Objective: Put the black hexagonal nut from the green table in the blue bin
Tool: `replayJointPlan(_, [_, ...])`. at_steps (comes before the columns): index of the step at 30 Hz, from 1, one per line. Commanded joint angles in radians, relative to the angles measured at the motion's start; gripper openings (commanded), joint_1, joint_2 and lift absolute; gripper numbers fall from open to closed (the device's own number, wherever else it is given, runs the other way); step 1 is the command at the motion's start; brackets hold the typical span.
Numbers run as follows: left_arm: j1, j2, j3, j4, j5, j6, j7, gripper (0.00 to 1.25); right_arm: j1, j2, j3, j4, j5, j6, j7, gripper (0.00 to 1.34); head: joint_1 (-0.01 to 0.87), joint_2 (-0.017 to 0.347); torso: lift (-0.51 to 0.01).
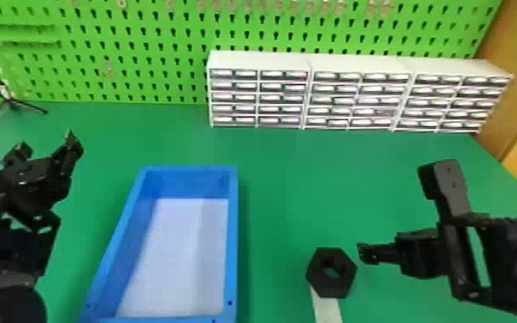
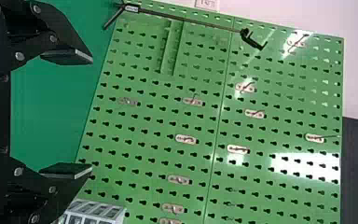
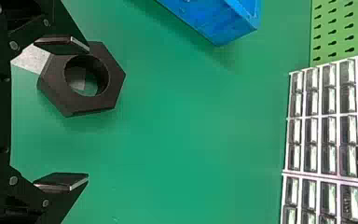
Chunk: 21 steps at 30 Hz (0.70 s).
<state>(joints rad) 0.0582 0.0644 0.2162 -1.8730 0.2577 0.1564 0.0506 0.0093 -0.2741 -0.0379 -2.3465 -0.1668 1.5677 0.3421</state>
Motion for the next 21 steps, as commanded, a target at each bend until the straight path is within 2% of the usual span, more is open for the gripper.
replayJointPlan(1, [0.0, 0.0, 0.0, 0.0, 0.0, 0.0, 0.0, 0.82, 0.0, -0.001, 0.0, 0.001, 0.0, 0.004, 0.0, 1.02, 0.692, 0.008, -0.097])
replayJointPlan(16, [-0.006, 0.0, -0.011, 0.0, 0.0, 0.0, 0.0, 0.82, -0.022, 0.009, 0.006, 0.012, 0.009, 0.004, 0.0, 1.02, 0.692, 0.008, -0.097])
replayJointPlan(21, [-0.011, 0.0, -0.02, 0.0, 0.0, 0.0, 0.0, 0.82, -0.034, 0.035, 0.003, 0.024, 0.029, 0.004, 0.0, 1.02, 0.692, 0.008, -0.097])
